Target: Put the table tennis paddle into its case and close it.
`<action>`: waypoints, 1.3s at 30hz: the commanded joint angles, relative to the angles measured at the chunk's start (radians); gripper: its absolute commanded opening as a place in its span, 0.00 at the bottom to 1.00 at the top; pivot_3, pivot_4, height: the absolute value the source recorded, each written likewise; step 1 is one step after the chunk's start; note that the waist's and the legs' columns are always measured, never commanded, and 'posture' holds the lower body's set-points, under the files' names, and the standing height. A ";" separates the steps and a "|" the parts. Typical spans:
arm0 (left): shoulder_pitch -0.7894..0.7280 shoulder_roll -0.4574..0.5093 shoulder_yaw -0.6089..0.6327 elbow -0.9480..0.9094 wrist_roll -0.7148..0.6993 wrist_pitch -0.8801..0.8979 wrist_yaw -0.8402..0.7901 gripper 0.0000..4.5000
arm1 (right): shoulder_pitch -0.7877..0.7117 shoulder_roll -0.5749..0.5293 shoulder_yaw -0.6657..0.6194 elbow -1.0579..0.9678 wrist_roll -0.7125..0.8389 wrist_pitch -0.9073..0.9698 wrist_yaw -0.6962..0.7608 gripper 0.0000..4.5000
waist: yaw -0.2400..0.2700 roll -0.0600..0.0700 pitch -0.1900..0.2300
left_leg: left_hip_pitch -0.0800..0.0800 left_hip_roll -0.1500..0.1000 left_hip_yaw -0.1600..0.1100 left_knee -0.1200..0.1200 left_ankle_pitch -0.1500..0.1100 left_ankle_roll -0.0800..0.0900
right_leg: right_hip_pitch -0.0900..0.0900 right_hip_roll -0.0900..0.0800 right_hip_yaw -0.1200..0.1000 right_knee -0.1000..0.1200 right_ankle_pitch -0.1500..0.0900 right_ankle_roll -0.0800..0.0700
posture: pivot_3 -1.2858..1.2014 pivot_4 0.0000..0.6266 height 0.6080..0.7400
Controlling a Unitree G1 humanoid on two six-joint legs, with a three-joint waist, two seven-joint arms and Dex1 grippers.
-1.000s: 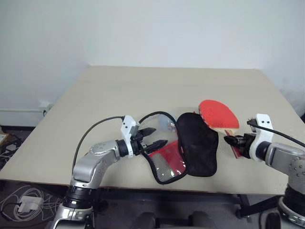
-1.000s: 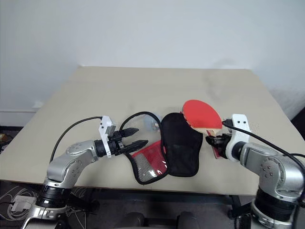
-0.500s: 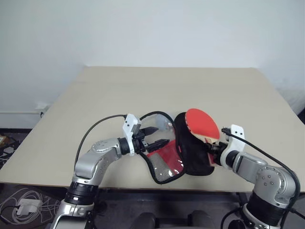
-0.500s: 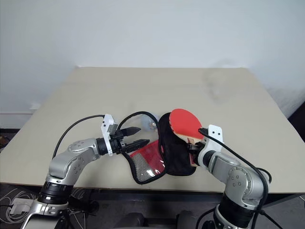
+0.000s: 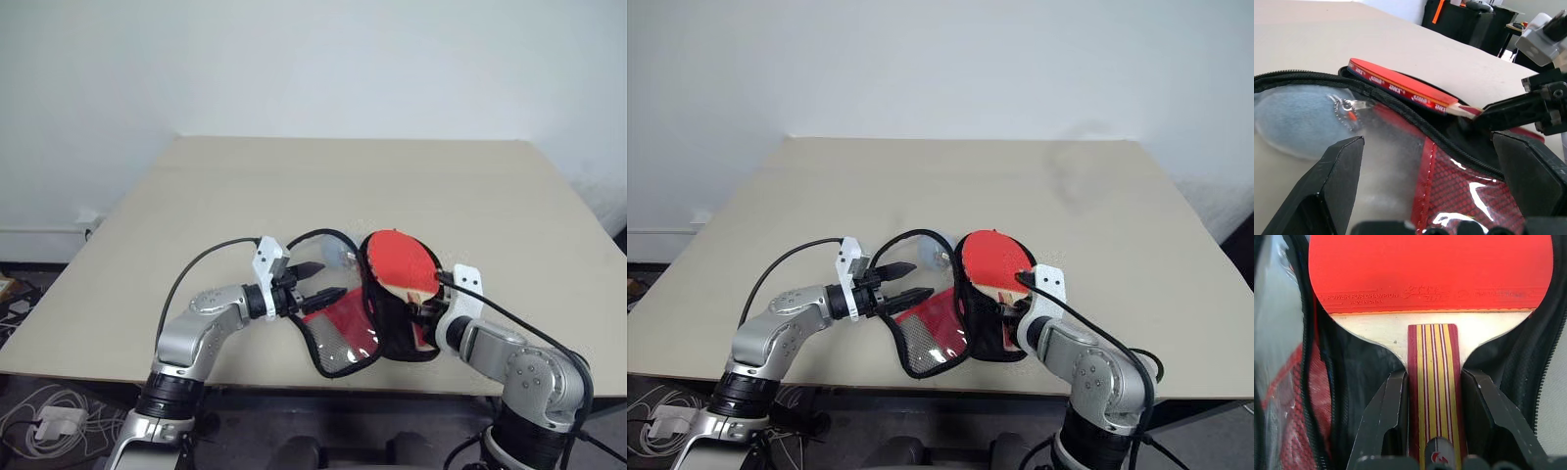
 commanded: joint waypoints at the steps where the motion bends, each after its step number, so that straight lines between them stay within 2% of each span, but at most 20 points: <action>1: -0.013 0.003 0.016 -0.017 0.004 -0.028 -0.008 1.00 | 0.040 -0.024 0.016 0.050 -0.041 -0.041 -0.004 0.26 | 0.001 0.000 0.000 | 0.000 0.000 0.000 0.000 0.000 0.000 | 0.001 0.000 0.000 0.000 0.000 0.000 | 0.52 0.00 0.82; 2: -0.011 0.003 0.017 -0.018 0.003 -0.029 -0.007 1.00 | 0.042 -0.028 0.020 0.062 -0.046 -0.055 -0.002 0.26 | 0.001 0.000 0.000 | 0.001 0.000 0.000 0.000 0.000 0.000 | 0.001 0.000 0.000 0.000 0.000 0.000 | 0.52 0.00 0.82; 4: -0.005 0.007 0.019 -0.020 0.003 -0.033 -0.008 1.00 | 0.043 -0.041 0.036 0.074 -0.049 -0.073 0.002 0.43 | 0.002 -0.001 -0.001 | 0.002 0.000 0.000 0.000 0.000 0.000 | 0.002 0.000 0.000 0.000 0.000 0.000 | 0.52 0.00 0.82; 5: -0.002 0.009 0.021 -0.020 0.002 -0.035 -0.009 1.00 | 0.042 -0.046 0.046 0.076 -0.047 -0.076 0.008 0.47 | 0.001 -0.001 -0.001 | 0.002 0.000 0.000 0.000 0.000 0.000 | 0.002 0.000 0.000 0.000 0.000 0.000 | 0.52 0.00 0.82; 12: 0.006 0.025 0.035 -0.009 0.000 -0.047 -0.015 1.00 | 0.037 -0.103 0.113 0.064 -0.034 -0.090 0.050 0.98 | 0.002 -0.002 -0.001 | 0.003 0.000 0.000 0.000 0.000 0.000 | 0.003 0.000 0.000 0.000 0.000 0.000 | 0.52 0.00 0.82; 14: 0.005 0.028 0.039 -0.006 -0.001 -0.046 -0.017 1.00 | 0.025 -0.116 0.096 0.024 0.010 -0.102 0.102 0.99 | 0.002 -0.002 -0.001 | 0.003 0.000 0.000 0.000 0.000 0.000 | 0.003 0.000 0.000 0.000 0.000 0.000 | 0.52 0.00 0.82; 17: -0.001 0.043 0.063 -0.004 -0.028 -0.013 -0.026 1.00 | -0.019 -0.155 0.014 -0.069 0.110 -0.149 0.218 0.99 | 0.001 0.000 0.000 | 0.002 0.000 0.000 0.000 0.000 0.000 | 0.003 0.000 0.000 0.000 0.000 0.000 | 0.52 0.00 0.82; 21: -0.011 0.073 0.110 -0.026 -0.088 0.037 -0.054 1.00 | -0.057 -0.213 -0.089 -0.097 0.211 -0.192 0.320 0.99 | -0.002 0.000 0.000 | 0.002 0.001 0.000 0.000 0.000 0.000 | 0.002 0.001 0.000 0.000 0.000 0.000 | 0.52 0.00 0.82; 26: -0.072 0.212 0.212 0.033 -0.118 0.089 -0.099 1.00 | -0.147 -0.283 -0.164 0.005 0.266 -0.293 0.377 0.99 | -0.006 -0.001 0.001 | 0.002 0.001 0.001 0.000 0.000 0.000 | 0.002 0.001 0.001 0.000 0.000 0.000 | 0.52 0.00 0.82; 30: -0.151 0.320 0.237 0.192 -0.047 0.050 -0.106 1.00 | -0.193 -0.277 -0.190 0.154 0.249 -0.350 0.325 0.99 | -0.011 -0.001 0.001 | 0.003 0.002 0.000 0.000 0.000 0.000 | 0.003 0.003 0.000 0.000 0.000 0.000 | 0.52 0.00 0.82; 33: -0.203 0.390 0.206 0.377 0.070 -0.093 -0.145 1.00 | -0.204 -0.285 -0.169 0.213 0.247 -0.396 0.315 0.99 | -0.016 -0.001 0.001 | 0.003 0.001 0.001 -0.001 0.000 0.000 | 0.001 0.002 0.000 0.000 0.000 0.000 | 0.52 0.00 0.82; 36: -0.211 0.409 0.140 0.474 0.170 -0.221 -0.197 1.00 | -0.207 -0.300 -0.142 0.238 0.247 -0.432 0.314 0.99 | -0.023 -0.001 0.001 | 0.002 0.001 0.002 -0.002 0.000 0.000 | 0.000 0.002 0.000 0.000 0.000 0.000 | 0.52 0.00 0.82; 39: -0.196 0.384 0.048 0.539 0.275 -0.359 -0.239 1.00 | -0.213 -0.315 -0.117 0.268 0.229 -0.480 0.311 0.99 | -0.022 -0.001 0.001 | 0.002 0.001 0.002 -0.002 0.000 0.000 | 0.000 0.002 0.000 0.000 0.000 0.000 | 0.52 0.00 0.82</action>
